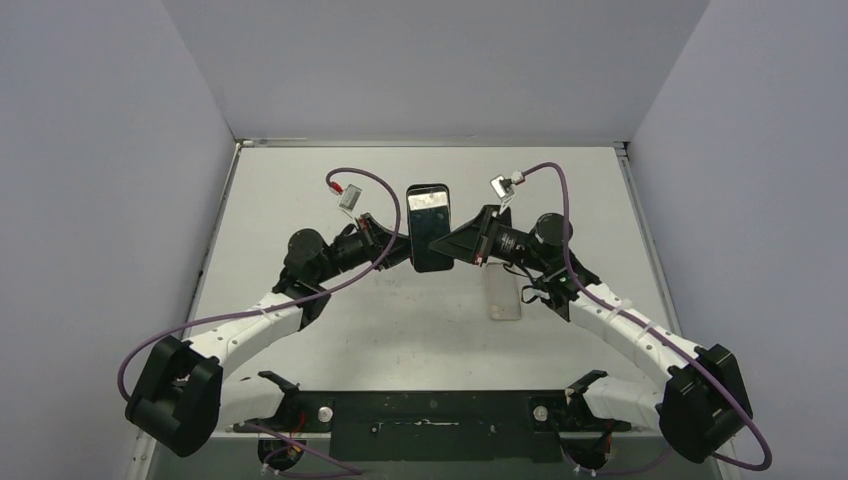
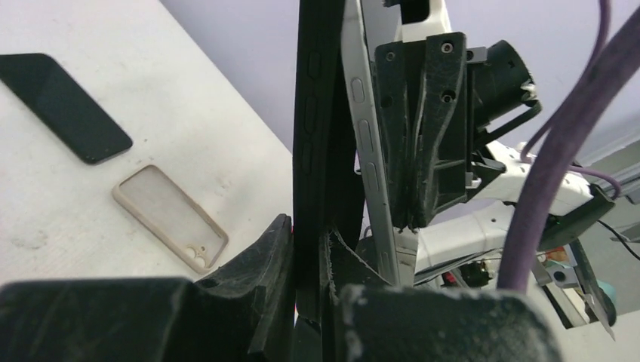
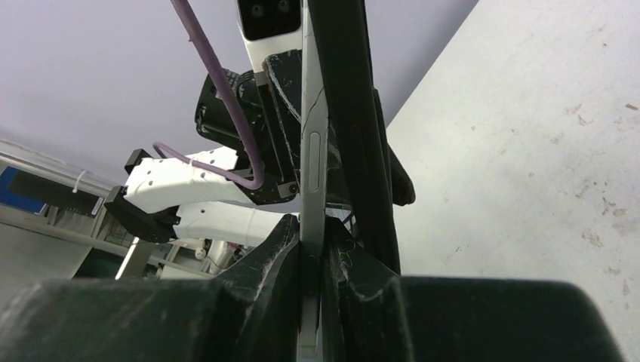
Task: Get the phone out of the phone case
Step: Remove the phone case from the phone, then place the phone at the center of the board.
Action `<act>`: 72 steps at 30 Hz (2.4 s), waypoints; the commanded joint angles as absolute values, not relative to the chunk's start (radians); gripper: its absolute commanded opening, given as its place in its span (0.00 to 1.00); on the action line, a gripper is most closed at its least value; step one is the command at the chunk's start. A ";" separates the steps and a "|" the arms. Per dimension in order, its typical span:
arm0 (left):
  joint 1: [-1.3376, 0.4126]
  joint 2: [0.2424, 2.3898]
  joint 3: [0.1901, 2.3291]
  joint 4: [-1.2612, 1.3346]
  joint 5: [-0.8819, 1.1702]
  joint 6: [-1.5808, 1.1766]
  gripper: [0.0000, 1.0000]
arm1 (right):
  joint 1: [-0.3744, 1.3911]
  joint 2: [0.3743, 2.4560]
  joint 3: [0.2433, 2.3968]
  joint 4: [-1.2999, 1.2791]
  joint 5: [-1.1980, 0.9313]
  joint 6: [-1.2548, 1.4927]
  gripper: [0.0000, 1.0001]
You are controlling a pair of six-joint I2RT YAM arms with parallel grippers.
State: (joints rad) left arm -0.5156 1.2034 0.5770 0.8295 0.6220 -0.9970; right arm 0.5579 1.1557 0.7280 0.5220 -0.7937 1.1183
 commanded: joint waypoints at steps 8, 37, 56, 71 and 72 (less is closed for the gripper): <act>-0.460 1.152 0.694 0.474 0.320 -0.854 0.00 | 0.562 1.030 0.697 0.266 -0.934 0.922 0.00; -0.425 0.934 0.487 0.164 0.509 -0.769 0.00 | -0.235 1.712 1.088 -0.219 -0.889 0.228 0.00; -0.425 0.908 0.501 0.170 0.567 -0.785 0.00 | -0.186 2.027 1.196 -0.142 -0.992 0.289 0.14; -0.428 0.911 0.537 0.141 0.594 -0.743 0.00 | -0.188 1.697 1.125 -0.360 -0.699 0.157 0.82; -0.428 0.915 0.538 0.143 0.596 -0.743 0.00 | -0.178 1.662 1.108 -0.366 -0.692 0.157 0.84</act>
